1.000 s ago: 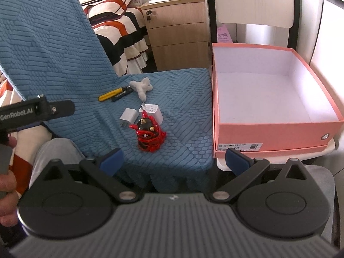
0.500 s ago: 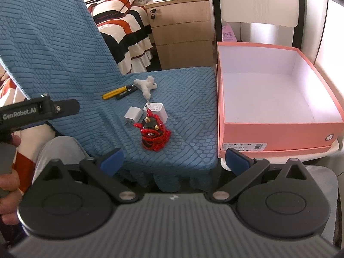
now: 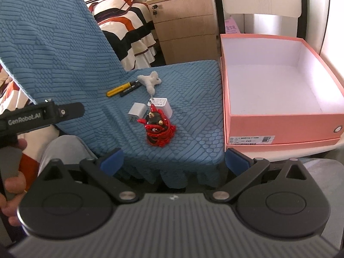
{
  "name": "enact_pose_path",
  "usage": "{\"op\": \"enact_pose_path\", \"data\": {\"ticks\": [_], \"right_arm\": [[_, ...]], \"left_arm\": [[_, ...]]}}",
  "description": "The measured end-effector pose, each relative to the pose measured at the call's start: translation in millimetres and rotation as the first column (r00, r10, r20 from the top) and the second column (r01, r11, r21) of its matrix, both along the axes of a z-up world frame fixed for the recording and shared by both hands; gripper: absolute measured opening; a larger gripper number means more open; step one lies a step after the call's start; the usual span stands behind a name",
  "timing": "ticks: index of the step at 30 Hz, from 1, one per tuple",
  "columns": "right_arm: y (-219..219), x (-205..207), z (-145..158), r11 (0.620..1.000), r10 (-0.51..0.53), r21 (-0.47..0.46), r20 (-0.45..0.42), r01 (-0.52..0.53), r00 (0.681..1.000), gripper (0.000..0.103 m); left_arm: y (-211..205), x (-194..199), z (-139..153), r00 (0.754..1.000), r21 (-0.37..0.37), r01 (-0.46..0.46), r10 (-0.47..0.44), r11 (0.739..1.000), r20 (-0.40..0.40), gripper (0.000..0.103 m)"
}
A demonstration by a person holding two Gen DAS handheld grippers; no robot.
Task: Organize rigid objects
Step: 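Move both tools toward the red toy figure and white chargers on the seat, then grasp the red toy figure with the right tool while the left tool grasps a white charger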
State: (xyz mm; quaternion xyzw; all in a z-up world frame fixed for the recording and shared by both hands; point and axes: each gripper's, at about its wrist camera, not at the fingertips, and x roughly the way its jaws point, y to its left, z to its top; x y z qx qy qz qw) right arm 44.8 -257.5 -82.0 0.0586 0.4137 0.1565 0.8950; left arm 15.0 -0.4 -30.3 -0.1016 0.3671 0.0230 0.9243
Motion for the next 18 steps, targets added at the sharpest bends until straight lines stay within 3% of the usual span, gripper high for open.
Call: {"op": "enact_pose_path", "data": {"ticks": [8, 18], "right_arm": [[1, 9, -10, 1.000, 0.011, 0.005, -0.010, -0.011, 1.000, 0.102], [11, 23, -21, 0.999, 0.043, 0.013, 0.007, -0.044, 0.999, 0.101]], "left_arm": [[5, 14, -12, 1.000, -0.027, 0.009, -0.009, 1.000, -0.005, 0.103], [8, 36, -29, 1.000, -0.010, 0.022, -0.022, 1.000, -0.001, 0.103]]}}
